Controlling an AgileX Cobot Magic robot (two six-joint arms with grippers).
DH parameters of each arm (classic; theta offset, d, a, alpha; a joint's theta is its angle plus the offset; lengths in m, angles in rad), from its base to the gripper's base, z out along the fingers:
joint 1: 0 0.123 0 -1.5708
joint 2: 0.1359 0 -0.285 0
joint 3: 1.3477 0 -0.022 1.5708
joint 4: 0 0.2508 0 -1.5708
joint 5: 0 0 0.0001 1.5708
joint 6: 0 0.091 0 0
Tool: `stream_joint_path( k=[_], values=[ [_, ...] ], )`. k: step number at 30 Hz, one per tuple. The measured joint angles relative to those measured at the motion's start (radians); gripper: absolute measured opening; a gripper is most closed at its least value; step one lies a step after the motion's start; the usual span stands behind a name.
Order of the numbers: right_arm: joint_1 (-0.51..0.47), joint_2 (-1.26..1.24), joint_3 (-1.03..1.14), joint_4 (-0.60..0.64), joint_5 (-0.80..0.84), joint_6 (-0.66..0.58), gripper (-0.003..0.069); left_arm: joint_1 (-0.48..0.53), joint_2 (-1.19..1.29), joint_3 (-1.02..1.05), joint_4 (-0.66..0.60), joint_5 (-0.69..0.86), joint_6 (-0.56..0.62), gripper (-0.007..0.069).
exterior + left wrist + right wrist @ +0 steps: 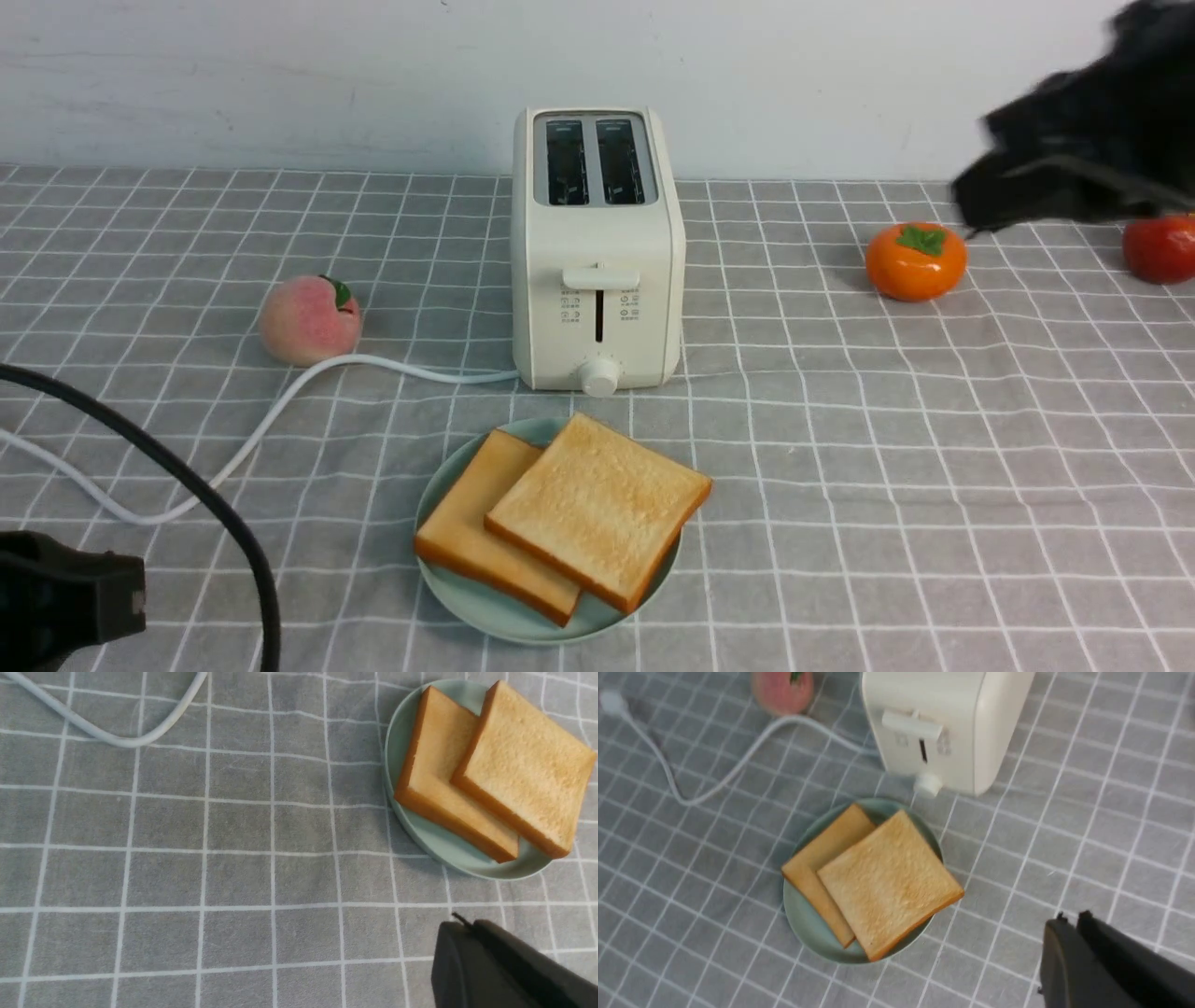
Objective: Take toasted bread from bread machine on grey coffee table place on plate.
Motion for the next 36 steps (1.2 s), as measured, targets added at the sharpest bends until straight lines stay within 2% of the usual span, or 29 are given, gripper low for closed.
stream_joint_path(
  k=[1, 2, 3, 4, 5, 6, 9, 15, 23, 36],
  values=[
    [0.001, -0.017, 0.014, -0.007, -0.018, 0.008, -0.0003, 0.000, 0.000, 0.000, -0.004, -0.005, 0.000, -0.0014],
    [0.002, -0.179, 0.155, -0.074, -0.113, 0.063, -0.0010, 0.000, 0.000, 0.000, -0.016, -0.024, 0.000, -0.0014],
    [0.002, -0.197, 0.155, -0.074, -0.126, 0.063, -0.0010, 0.000, 0.000, 0.000, -0.017, -0.028, 0.000, -0.0014],
    [0.002, -0.343, 0.330, -0.152, -0.253, 0.128, -0.0008, 0.000, 0.000, 0.000, -0.020, -0.046, 0.000, -0.0014],
    [0.002, -0.361, 0.351, -0.160, -0.272, 0.135, -0.0008, 0.000, 0.000, 0.000, -0.020, -0.048, 0.000, -0.0014],
    [0.002, -0.483, 0.496, -0.222, -0.406, 0.185, -0.0006, 0.000, 0.000, 0.000, -0.023, -0.057, 0.000, -0.0014],
    [0.002, -0.692, 0.771, -0.331, -0.621, 0.295, -0.0006, 0.000, -0.014, 0.000, -0.037, -0.067, 0.001, -0.0014],
    [0.002, -0.897, 1.013, -0.489, -0.842, 0.388, 0.0000, 0.000, -0.096, 0.001, -0.108, -0.106, 0.053, -0.0014],
    [0.002, -1.127, 1.135, -0.553, -0.894, 0.389, 0.0014, 0.000, -0.184, 0.001, -0.140, -0.133, 0.064, -0.0014],
    [0.002, -1.140, 1.191, -0.562, -0.885, 0.392, 0.0025, 0.000, -0.184, 0.001, -0.137, -0.132, 0.070, -0.0014]
  ],
)
